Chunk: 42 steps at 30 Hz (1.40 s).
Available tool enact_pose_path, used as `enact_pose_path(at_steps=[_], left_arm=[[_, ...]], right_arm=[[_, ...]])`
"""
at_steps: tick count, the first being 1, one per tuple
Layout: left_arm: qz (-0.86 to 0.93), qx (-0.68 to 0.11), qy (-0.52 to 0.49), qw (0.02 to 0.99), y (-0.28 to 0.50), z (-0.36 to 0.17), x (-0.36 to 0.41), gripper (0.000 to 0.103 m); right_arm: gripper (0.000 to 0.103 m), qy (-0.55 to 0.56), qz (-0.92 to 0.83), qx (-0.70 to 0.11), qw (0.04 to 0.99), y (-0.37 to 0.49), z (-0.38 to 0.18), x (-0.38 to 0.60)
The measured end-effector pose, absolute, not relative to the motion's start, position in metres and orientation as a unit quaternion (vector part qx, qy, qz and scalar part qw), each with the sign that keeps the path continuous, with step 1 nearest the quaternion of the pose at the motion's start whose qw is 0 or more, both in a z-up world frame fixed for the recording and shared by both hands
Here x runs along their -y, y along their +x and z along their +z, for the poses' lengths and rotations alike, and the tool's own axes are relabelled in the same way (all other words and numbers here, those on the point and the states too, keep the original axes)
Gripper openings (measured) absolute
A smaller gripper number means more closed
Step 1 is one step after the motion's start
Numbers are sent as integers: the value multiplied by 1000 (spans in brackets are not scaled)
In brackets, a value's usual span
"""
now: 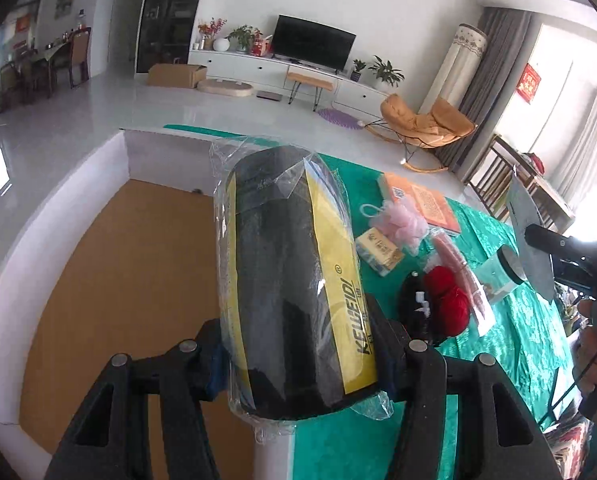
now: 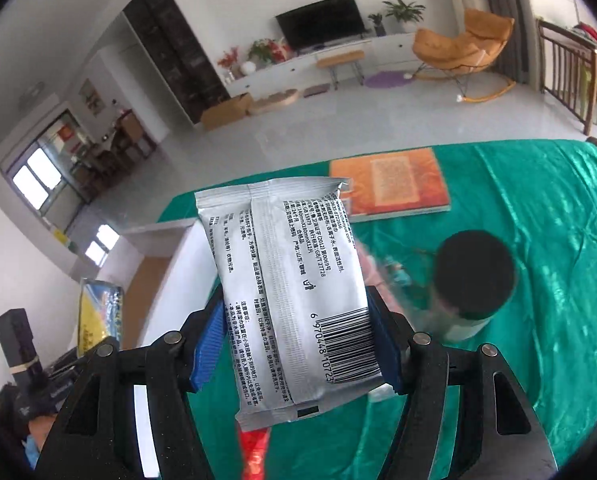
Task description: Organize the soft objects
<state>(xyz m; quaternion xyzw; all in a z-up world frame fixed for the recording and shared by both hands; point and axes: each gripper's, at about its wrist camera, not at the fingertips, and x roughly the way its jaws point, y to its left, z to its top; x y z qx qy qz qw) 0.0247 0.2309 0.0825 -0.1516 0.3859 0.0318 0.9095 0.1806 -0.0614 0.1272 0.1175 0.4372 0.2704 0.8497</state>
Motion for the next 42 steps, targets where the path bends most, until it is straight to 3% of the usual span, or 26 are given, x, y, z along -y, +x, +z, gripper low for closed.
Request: enact_pose_path(at_steps=[5, 8, 9, 10, 15, 20, 22, 27, 33, 42], left_arm=[[137, -392, -113, 902, -32, 73, -296, 58], [194, -402, -109, 888, -51, 52, -316, 77], [206, -401, -112, 886, -55, 47, -320, 88], [212, -397, -117, 886, -58, 44, -321, 89], [175, -365, -119, 907, -54, 49, -290, 89], [62, -344, -97, 932, -38, 67, -209, 91], [6, -353, -81, 932, -33, 65, -169, 97], [-64, -403, -20, 913, -13, 28, -74, 98], [-34, -425, 48, 903, -1, -4, -36, 98], [-5, -428, 72, 901, 0, -10, -44, 98]], right_arm=[[67, 129, 396, -452, 789, 133, 125, -61], [74, 122, 453, -456, 756, 111, 119, -110], [83, 127, 464, -462, 745, 108, 114, -118], [84, 134, 468, -464, 740, 105, 110, -119], [84, 114, 405, -431, 798, 105, 90, -60], [84, 34, 193, -400, 895, 91, 45, 55], [84, 5, 110, -406, 907, 85, 16, 97], [84, 5, 9, -425, 905, 57, -37, 168], [84, 57, -10, -404, 913, 43, -36, 190], [84, -50, 57, -392, 917, 33, -44, 139]])
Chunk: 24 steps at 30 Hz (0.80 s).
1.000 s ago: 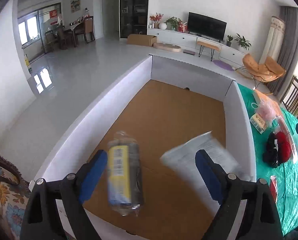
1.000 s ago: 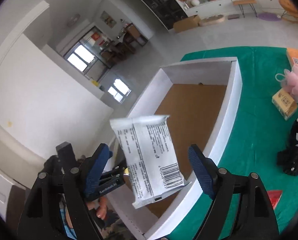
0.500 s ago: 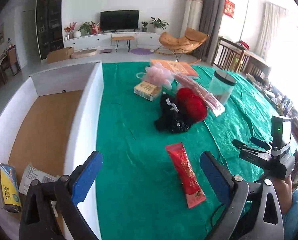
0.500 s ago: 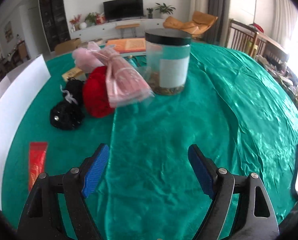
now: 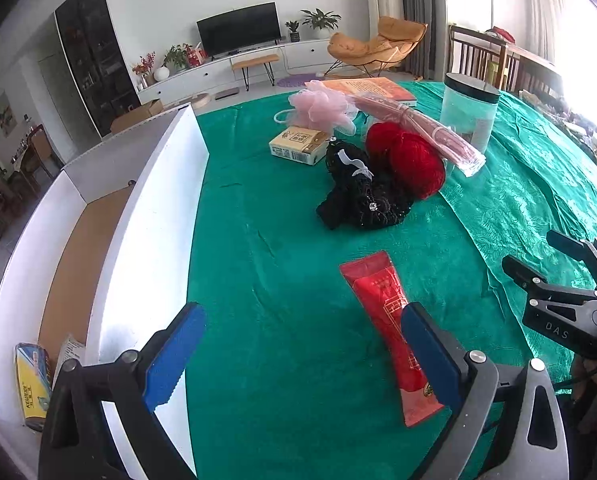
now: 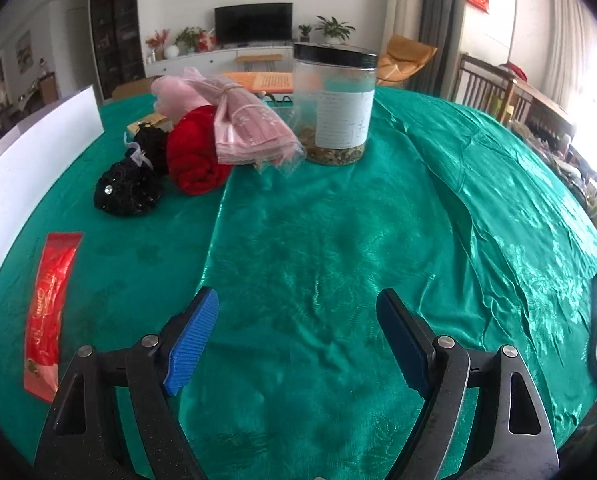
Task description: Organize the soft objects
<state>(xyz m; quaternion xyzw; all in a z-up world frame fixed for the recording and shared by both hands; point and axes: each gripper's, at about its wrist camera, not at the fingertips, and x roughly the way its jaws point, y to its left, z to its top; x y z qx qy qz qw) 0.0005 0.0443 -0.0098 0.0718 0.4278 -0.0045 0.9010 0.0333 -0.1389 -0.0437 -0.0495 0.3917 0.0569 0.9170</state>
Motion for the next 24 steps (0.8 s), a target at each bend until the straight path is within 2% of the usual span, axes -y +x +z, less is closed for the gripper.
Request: enact_pose_path(at_steps=[5, 9, 14, 15, 17, 18, 24], left_arm=[[7, -418, 66, 906, 0, 1, -55, 98], [15, -387, 20, 922, -3, 26, -74, 98], [22, -358, -18, 933, -6, 45, -91, 98], [19, -358, -20, 933, -6, 45, -91, 98], [9, -365, -19, 931, -6, 39, -87, 98], [4, -372, -16, 928, -6, 34, -83, 98], [-41, -425, 10, 904, 9, -15, -40, 98]], right_arm=[[84, -35, 173, -376, 910, 19, -36, 118], [84, 21, 292, -408, 865, 11, -38, 84], [84, -70, 289, -442, 846, 10, -60, 16], [79, -91, 276, -436, 852, 11, -61, 10], [43, -105, 239, -427, 866, 12, -60, 12], [20, -97, 215, -429, 872, 15, -59, 22], [20, 6, 33, -439, 898, 47, -55, 144]])
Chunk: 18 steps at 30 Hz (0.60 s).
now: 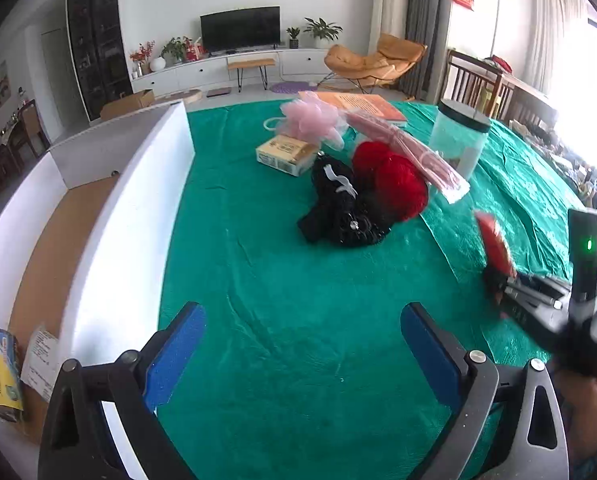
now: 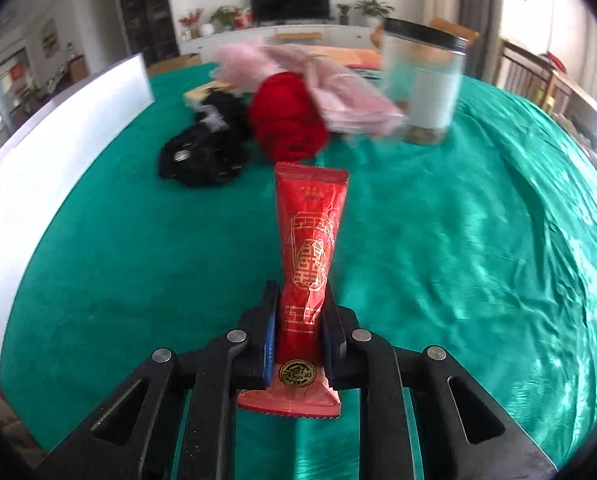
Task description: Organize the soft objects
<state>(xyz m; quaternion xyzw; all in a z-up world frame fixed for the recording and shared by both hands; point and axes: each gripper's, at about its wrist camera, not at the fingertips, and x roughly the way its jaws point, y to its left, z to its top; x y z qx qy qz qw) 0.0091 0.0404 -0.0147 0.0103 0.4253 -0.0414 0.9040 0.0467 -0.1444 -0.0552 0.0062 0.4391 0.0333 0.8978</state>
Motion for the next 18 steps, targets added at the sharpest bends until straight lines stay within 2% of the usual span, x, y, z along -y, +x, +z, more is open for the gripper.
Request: enact_pose_path(at_steps=[2, 3, 5, 6, 15, 18], left_arm=[[-56, -442, 14, 895, 24, -33, -26, 98], [-60, -445, 14, 893, 31, -40, -21, 98], [-59, -445, 17, 893, 48, -52, -15, 98], [-56, -445, 18, 893, 57, -57, -13, 98], [-60, -452, 27, 889, 90, -86, -9, 98], [-57, -457, 23, 887, 92, -87, -10, 103]], right_arm=[[22, 35, -32, -428, 902, 67, -50, 190], [26, 55, -46, -420, 905, 74, -46, 211], [56, 81, -61, -421, 901, 81, -41, 237], [80, 89, -59, -423, 900, 78, -40, 243], [79, 35, -63, -421, 904, 58, -48, 219], [79, 20, -60, -440, 896, 62, -57, 213]])
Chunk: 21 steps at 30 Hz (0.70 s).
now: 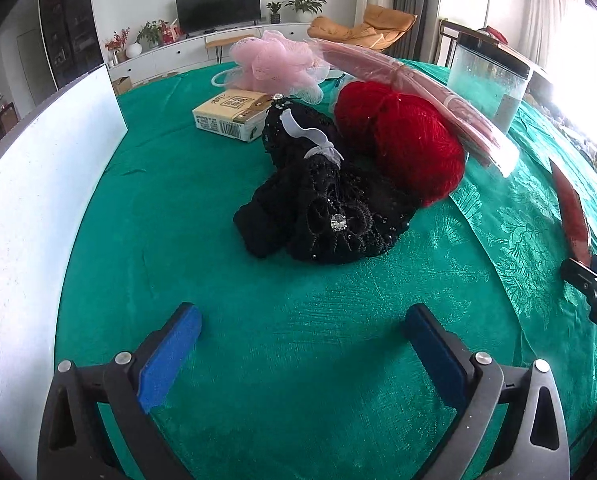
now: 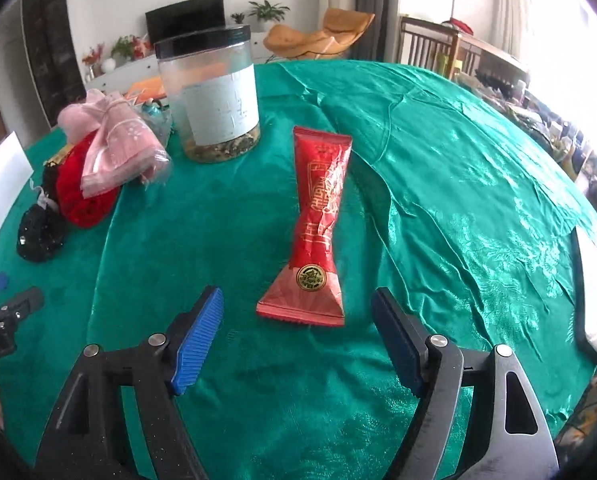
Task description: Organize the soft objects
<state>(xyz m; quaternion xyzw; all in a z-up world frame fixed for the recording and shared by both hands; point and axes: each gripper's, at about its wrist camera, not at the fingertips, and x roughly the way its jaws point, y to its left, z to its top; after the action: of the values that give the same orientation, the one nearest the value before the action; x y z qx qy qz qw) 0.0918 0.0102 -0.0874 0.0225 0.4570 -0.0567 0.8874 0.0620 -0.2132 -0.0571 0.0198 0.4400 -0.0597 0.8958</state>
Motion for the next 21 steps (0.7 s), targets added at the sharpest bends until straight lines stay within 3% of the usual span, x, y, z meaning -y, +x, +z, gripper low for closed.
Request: enact_pose_path(at_steps=[21], left_arm=[[-56, -457, 24, 887, 91, -88, -10, 103]], right_arm=[[86, 31, -56, -442, 895, 66, -62, 217]])
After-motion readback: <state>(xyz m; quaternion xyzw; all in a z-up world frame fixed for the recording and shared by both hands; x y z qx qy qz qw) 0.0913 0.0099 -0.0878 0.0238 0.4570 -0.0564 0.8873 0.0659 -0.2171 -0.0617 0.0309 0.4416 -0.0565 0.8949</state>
